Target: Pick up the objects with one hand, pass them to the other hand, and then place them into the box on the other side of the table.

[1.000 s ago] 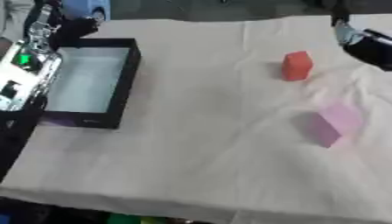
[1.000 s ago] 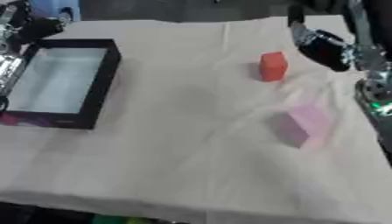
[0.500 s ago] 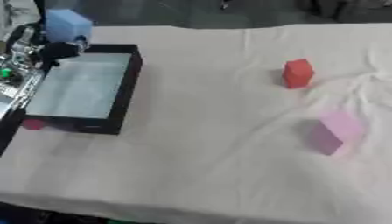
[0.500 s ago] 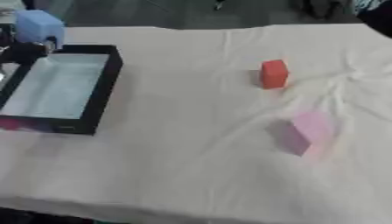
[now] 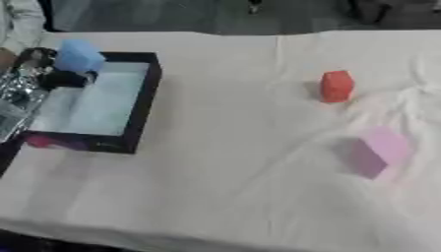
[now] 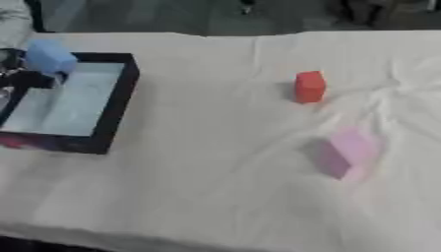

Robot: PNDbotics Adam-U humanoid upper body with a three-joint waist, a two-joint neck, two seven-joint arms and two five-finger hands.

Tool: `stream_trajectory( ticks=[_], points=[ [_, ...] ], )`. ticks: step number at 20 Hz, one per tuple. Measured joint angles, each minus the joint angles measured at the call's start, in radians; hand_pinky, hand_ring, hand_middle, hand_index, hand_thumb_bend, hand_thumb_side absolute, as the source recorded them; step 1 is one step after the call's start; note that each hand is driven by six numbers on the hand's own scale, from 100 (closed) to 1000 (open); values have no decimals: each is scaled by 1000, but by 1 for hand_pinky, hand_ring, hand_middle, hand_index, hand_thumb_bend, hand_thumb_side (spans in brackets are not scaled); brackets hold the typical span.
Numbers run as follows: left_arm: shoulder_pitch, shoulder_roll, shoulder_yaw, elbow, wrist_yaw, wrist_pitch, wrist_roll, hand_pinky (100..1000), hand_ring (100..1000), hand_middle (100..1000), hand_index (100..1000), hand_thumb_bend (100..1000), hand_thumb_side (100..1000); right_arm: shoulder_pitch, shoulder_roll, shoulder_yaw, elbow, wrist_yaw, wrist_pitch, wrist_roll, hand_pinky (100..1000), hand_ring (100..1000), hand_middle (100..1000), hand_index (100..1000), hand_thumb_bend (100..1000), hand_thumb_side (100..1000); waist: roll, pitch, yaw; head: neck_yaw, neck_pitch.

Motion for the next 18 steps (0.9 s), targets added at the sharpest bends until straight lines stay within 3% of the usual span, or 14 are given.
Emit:
stream_trajectory(
  ticks=[5, 9, 12, 13, 14, 18],
  points=[
    [-1, 0, 3, 42, -113, -11, -83, 885, 1000, 829, 853, 842, 193, 0, -8, -12, 0, -9, 2, 1, 839, 865, 777, 887, 333, 170, 0, 0, -1, 0, -9],
    [-1, 0, 26, 39, -182, -26, -126, 871, 1000, 831, 847, 764, 208, 0, -21, -22, 0, -22, 2, -2, 839, 862, 775, 886, 334, 169, 0, 0, 0, -2, -9],
    [0, 0, 53, -10, -199, -37, -124, 843, 1000, 826, 826, 580, 270, 1, -26, -24, 0, -31, 1, -3, 839, 862, 774, 885, 334, 172, -3, 0, 1, -7, -9],
    [2, -1, 65, -32, -196, -42, -114, 814, 1000, 823, 814, 435, 321, 1, -29, -24, -1, -33, -1, -2, 838, 860, 773, 884, 329, 177, -3, 0, 2, -11, -9],
    [3, -2, 79, -61, -185, -50, -97, 776, 1000, 812, 801, 353, 377, 2, -30, -25, -1, -37, -5, 0, 837, 858, 770, 881, 320, 188, -3, 0, 4, -13, -9],
    [22, -31, 131, -206, -90, -124, 40, 721, 1000, 813, 776, 315, 615, 10, -34, -27, -2, -77, -19, 36, 833, 854, 758, 875, 228, 244, -6, 3, 7, -31, -9]
  ],
)
